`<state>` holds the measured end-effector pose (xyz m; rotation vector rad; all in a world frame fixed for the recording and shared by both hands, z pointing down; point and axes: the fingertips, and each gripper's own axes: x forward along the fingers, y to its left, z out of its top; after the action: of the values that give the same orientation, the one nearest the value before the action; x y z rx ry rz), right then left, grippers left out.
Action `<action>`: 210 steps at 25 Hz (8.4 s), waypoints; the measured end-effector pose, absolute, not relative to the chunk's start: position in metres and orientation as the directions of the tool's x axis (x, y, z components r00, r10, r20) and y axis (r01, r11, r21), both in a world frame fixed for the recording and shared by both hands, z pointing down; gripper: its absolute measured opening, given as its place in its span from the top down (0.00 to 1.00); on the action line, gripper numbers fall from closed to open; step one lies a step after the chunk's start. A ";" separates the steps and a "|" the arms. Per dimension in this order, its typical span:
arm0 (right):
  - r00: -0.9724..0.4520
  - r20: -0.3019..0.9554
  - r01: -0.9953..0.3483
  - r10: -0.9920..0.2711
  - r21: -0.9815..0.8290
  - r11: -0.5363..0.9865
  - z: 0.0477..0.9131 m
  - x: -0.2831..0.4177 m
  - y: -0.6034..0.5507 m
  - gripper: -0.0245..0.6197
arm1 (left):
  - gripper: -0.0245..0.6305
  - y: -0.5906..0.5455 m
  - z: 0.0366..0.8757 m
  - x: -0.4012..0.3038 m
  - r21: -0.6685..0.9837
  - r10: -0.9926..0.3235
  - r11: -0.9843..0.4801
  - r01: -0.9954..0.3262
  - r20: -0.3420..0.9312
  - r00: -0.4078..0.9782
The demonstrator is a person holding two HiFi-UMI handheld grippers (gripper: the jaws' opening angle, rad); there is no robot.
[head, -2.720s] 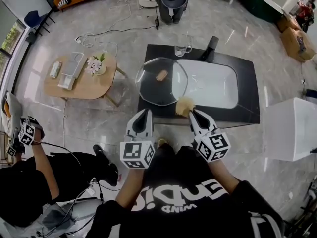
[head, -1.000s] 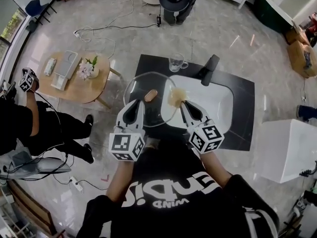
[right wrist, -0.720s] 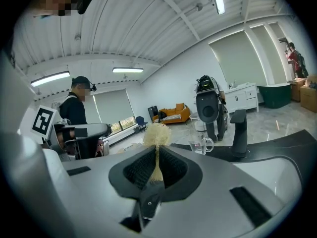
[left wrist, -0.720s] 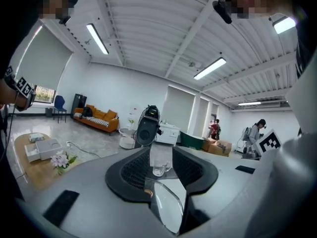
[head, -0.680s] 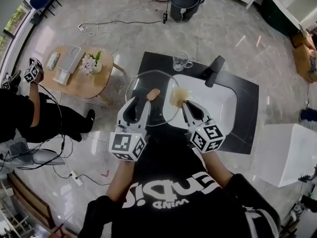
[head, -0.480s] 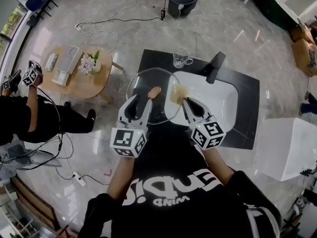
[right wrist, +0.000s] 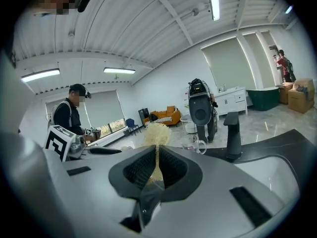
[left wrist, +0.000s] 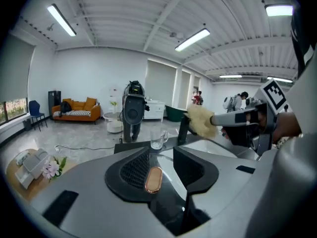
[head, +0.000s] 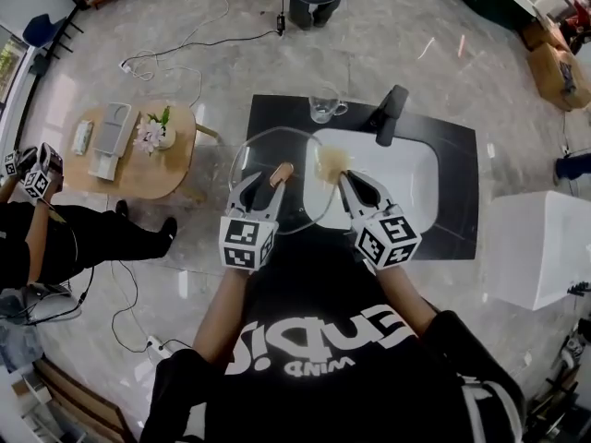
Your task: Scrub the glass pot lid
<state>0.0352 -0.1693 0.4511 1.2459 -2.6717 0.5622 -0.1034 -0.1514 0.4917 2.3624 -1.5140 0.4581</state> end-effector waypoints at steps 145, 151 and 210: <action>-0.521 0.817 -0.595 -0.248 -0.140 0.791 0.638 -0.025 -0.233 0.92 | 0.68 -0.187 0.618 -0.088 0.167 -0.536 -0.509 -0.844 0.706 0.463; -0.503 0.834 -0.544 -0.228 -0.101 0.833 0.636 -0.041 -0.250 0.92 | 0.68 -0.189 0.617 -0.088 0.178 -0.535 -0.504 -0.845 0.703 0.468; -0.404 0.860 0.147 0.312 -0.276 0.950 0.636 -0.185 -0.209 0.92 | 0.68 -0.190 0.628 -0.090 0.239 -0.539 -0.455 -0.858 0.693 0.479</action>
<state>-0.1848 -0.2091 0.6361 -0.3291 -1.9927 0.1863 -0.0901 -0.1897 0.6277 2.1540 -1.1507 0.7241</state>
